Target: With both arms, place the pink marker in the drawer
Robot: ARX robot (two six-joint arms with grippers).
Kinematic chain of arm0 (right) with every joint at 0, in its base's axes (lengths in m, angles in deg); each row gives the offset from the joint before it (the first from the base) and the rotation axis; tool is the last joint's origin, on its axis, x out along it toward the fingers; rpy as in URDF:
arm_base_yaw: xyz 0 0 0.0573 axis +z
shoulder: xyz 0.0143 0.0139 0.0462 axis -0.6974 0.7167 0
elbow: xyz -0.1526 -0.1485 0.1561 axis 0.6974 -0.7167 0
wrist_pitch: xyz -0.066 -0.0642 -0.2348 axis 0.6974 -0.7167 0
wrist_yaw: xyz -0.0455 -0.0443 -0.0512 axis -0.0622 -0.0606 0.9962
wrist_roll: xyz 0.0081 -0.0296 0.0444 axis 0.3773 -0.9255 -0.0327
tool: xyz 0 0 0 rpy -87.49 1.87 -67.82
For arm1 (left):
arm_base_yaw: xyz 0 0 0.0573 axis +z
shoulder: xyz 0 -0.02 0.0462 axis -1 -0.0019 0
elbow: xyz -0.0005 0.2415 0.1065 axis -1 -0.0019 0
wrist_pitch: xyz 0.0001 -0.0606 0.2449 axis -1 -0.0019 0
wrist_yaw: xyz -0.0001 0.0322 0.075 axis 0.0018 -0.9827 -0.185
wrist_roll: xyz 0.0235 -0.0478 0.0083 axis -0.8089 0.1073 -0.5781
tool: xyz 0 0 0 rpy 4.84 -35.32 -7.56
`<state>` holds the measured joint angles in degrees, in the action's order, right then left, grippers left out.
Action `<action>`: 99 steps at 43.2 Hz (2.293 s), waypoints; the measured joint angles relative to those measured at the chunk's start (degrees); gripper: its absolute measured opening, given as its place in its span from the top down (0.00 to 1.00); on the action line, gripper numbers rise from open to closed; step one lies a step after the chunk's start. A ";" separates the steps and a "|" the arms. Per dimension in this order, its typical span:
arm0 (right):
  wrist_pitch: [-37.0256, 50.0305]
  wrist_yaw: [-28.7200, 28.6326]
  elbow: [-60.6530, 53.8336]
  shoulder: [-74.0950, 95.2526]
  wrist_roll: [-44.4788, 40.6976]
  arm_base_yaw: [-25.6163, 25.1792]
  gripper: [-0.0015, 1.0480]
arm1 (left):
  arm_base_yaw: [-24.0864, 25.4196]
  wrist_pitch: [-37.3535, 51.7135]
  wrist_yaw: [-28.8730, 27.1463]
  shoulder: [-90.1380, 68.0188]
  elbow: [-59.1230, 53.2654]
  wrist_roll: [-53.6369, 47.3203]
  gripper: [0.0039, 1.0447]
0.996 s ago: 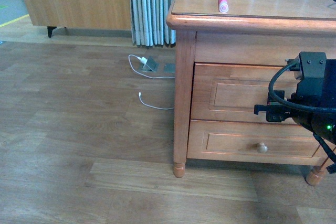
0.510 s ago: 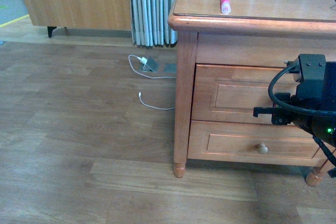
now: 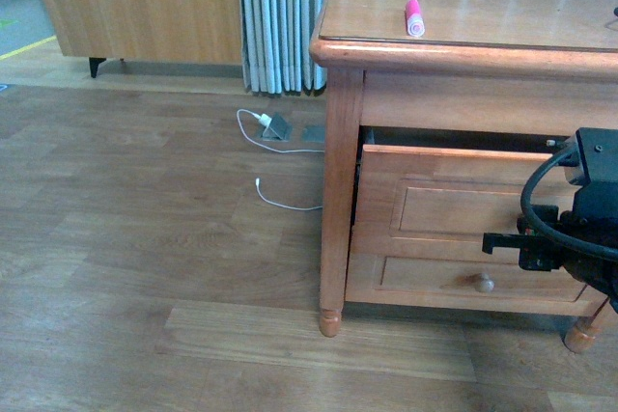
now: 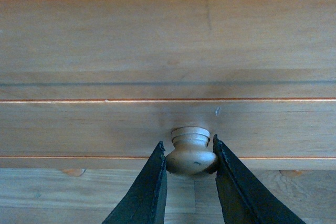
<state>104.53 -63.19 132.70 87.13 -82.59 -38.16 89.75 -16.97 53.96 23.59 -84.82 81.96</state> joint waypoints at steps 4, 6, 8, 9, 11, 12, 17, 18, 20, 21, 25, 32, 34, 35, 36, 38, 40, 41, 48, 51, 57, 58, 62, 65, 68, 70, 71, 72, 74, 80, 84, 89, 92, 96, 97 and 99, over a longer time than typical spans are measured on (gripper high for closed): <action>2.36 -0.76 -4.24 -1.75 0.15 0.02 0.79 | 0.00 0.00 0.00 0.00 0.00 0.00 0.06; 3.39 -1.25 -6.25 -2.58 0.17 -0.02 0.79 | 0.00 0.00 0.00 0.00 0.00 0.00 0.06; 4.11 -1.57 -7.58 -3.15 0.17 -0.09 0.80 | 0.00 0.00 0.00 0.00 0.00 0.00 0.06; 4.46 -1.79 -8.46 -3.56 0.20 -0.17 0.80 | 0.00 0.00 0.00 0.00 0.00 0.02 0.06; 5.01 -2.14 -9.70 -4.11 0.22 -0.33 0.80 | 0.00 0.00 0.00 0.00 0.00 0.02 0.06; 5.33 -2.47 -10.54 -4.52 0.26 -0.44 0.80 | 0.00 0.00 0.00 0.00 0.00 0.02 0.06; 7.10 -3.96 -14.36 -6.19 0.33 -1.11 0.80 | 0.00 0.00 0.00 0.00 0.00 0.02 0.06; 7.58 -4.37 -15.50 -6.71 0.37 -1.31 0.80 | 0.00 0.00 0.00 0.00 0.00 0.00 0.06; 8.66 -5.05 -17.79 -7.78 0.39 -1.64 0.80 | 0.00 0.00 0.00 0.00 0.00 0.02 0.06; 9.05 -5.22 -18.53 -8.09 0.37 -1.70 0.80 | 0.00 0.00 0.00 0.00 0.00 0.00 0.06; 11.65 -6.47 -23.02 -9.64 0.37 -2.14 0.80 | 0.00 0.00 0.00 0.00 0.00 0.02 0.06; 13.66 -8.07 -27.43 -11.54 0.33 -3.06 0.80 | 0.00 0.00 0.00 0.00 0.00 0.00 0.06; 13.73 -8.48 -28.55 -12.33 0.28 -3.32 0.80 | 0.00 0.00 0.00 0.00 0.00 0.02 0.06; 13.70 -8.72 -29.14 -12.87 0.24 -3.41 0.80 | 0.00 0.00 0.00 0.00 0.00 0.02 0.06; 13.51 -8.90 -29.51 -13.29 0.22 -3.48 0.80 | 0.00 0.00 0.00 0.00 0.00 0.02 0.06; 13.03 -9.14 -30.14 -14.14 0.11 -3.58 0.80 | 0.00 0.00 0.00 0.00 0.00 0.02 0.06; 12.39 -9.40 -30.75 -15.02 0.04 -3.67 0.80 | 0.00 0.00 0.00 0.00 0.00 0.00 0.06; 12.11 -9.53 -31.01 -15.39 0.02 -3.69 0.80 | 0.00 0.00 0.00 0.00 0.00 0.02 0.06; 10.56 -10.01 -32.06 -17.14 -0.15 -3.74 0.80 | 0.00 0.00 0.00 0.00 0.00 0.02 0.06; 8.83 -10.47 -32.30 -18.32 -0.35 -3.76 0.80 | 0.00 0.00 0.00 0.00 0.00 0.00 0.06; 6.25 -11.80 -32.76 -20.37 -0.92 -4.48 0.80 | 0.00 0.00 0.00 0.00 0.00 0.00 0.06; 5.57 -12.28 -32.89 -21.00 -1.09 -4.66 0.78 | 0.00 0.00 0.00 0.00 0.00 0.02 0.06; 3.15 -13.59 -33.90 -24.55 -1.25 -5.73 0.61 | 0.00 0.00 0.00 0.00 0.00 0.02 0.06; -0.37 -15.10 -34.51 -28.92 -1.62 -7.39 0.47 | 0.00 0.00 0.00 0.00 0.00 0.02 0.06; -3.15 -16.37 -35.01 -32.70 -1.90 -8.85 0.38 | 0.00 0.00 0.00 0.00 0.00 0.00 0.06; -5.22 -17.35 -35.30 -35.63 -2.14 -10.01 0.32 | 0.00 0.00 0.00 0.00 0.00 0.02 0.06; -6.03 -17.68 -35.34 -36.54 -2.12 -10.38 0.30 | 0.00 0.00 0.00 0.00 0.00 0.02 0.06; -7.78 -18.36 -35.34 -38.47 -2.16 -11.15 0.27 | 0.00 0.00 0.00 0.00 0.00 0.02 0.06; -10.64 -18.51 -35.43 -42.38 -2.32 -12.83 0.20 | 0.00 0.00 0.00 0.00 0.00 0.00 0.06; -19.15 -21.68 -34.62 -54.93 -1.36 -19.65 0.08 | 0.00 0.00 0.00 0.00 0.00 0.00 0.06; -25.31 -24.68 -34.07 -61.16 -0.81 -22.43 0.08 | 0.00 0.00 0.00 0.00 0.00 0.00 0.06; -36.79 -30.62 -33.97 -73.35 -0.66 -25.86 0.08 | 0.00 0.00 0.00 0.00 0.00 0.02 0.06; -45.62 -35.32 -33.94 -83.10 -0.92 -27.89 0.08 | 0.00 0.00 0.00 0.00 0.00 0.00 0.06; -49.94 -37.94 -33.64 -88.61 -0.66 -29.57 0.08 | 0.00 0.00 0.00 0.00 0.00 0.00 0.06; -50.99 -38.29 -33.44 -90.12 -0.46 -30.32 0.08 | 0.00 0.00 0.00 0.00 0.00 0.02 0.06; -52.39 -38.58 -33.11 -91.78 -0.02 -31.39 0.08 | 0.00 0.00 0.00 0.00 0.00 0.02 0.06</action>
<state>52.13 -101.77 99.59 -4.64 -82.62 -69.54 89.75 -16.97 53.96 23.59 -84.82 81.98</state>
